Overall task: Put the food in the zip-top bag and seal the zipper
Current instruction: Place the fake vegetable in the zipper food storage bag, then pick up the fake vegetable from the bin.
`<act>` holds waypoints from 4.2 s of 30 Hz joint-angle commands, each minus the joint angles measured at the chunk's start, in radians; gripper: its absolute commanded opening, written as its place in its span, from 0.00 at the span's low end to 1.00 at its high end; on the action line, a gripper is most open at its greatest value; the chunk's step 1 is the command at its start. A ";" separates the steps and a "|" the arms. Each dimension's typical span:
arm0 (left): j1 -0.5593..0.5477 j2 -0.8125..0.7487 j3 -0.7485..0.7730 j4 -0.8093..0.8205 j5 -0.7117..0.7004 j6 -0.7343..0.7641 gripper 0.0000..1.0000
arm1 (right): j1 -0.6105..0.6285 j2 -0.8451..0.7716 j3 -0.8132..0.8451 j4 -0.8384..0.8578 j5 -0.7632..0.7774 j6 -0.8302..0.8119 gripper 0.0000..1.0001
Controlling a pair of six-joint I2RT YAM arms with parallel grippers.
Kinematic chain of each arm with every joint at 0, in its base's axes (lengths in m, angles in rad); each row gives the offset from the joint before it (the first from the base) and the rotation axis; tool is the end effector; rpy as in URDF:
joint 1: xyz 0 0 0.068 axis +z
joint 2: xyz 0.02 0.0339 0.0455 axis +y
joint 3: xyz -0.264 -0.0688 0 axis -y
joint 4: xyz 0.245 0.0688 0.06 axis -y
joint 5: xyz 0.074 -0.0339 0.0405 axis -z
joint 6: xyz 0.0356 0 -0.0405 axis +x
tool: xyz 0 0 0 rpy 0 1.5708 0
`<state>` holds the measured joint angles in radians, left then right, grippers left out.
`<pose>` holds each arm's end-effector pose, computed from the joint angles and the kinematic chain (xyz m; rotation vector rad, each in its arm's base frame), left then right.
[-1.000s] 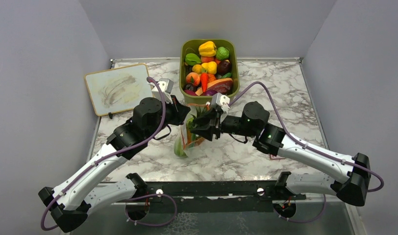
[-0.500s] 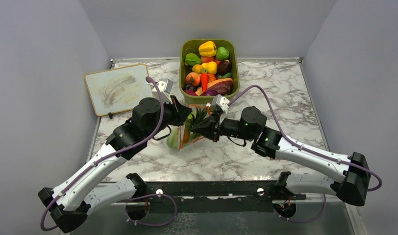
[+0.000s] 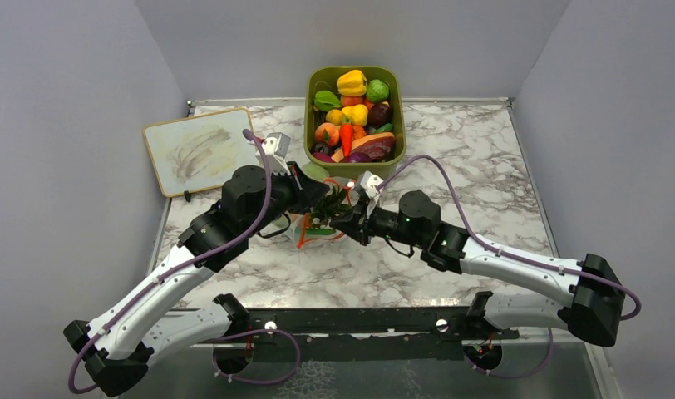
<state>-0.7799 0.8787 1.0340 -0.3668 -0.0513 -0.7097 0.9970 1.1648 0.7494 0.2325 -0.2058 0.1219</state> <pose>0.1374 -0.1333 0.3909 0.0273 1.9010 -1.0053 0.1411 0.2317 0.2923 -0.9286 1.6096 0.9796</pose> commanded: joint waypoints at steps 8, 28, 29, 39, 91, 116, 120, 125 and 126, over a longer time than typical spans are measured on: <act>-0.004 -0.060 -0.054 0.144 0.094 -0.012 0.00 | 0.003 -0.019 0.083 -0.028 0.296 0.258 0.01; -0.004 -0.102 -0.129 0.186 0.183 -0.041 0.00 | 0.002 -0.033 -0.005 -0.154 0.564 0.373 0.05; -0.004 -0.104 -0.135 0.198 0.188 -0.035 0.00 | 0.003 -0.034 -0.002 -0.156 0.559 0.380 0.04; -0.004 -0.137 -0.164 0.227 0.182 0.116 0.00 | 0.003 -0.146 0.030 -0.208 0.456 0.400 0.25; -0.004 -0.146 0.026 -0.005 -0.238 0.412 0.00 | -0.299 0.427 0.693 -0.377 0.425 0.020 0.56; -0.004 -0.267 -0.048 -0.049 -0.222 0.407 0.00 | -0.455 1.123 1.374 -0.677 0.262 0.068 0.61; -0.004 -0.268 -0.052 -0.052 -0.223 0.394 0.00 | -0.461 1.159 1.406 -0.719 0.264 0.069 0.64; -0.004 -0.265 -0.050 -0.053 -0.216 0.379 0.00 | -0.472 1.193 1.411 -0.719 0.245 0.064 0.65; -0.004 -0.265 -0.051 -0.053 -0.216 0.378 0.00 | -0.473 1.197 1.414 -0.723 0.241 0.064 0.65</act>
<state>-0.7811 0.6254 0.9787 -0.4767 -0.2775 -0.3099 0.5293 2.3295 2.1250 -0.4564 0.0757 0.1825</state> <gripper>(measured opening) 0.014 0.649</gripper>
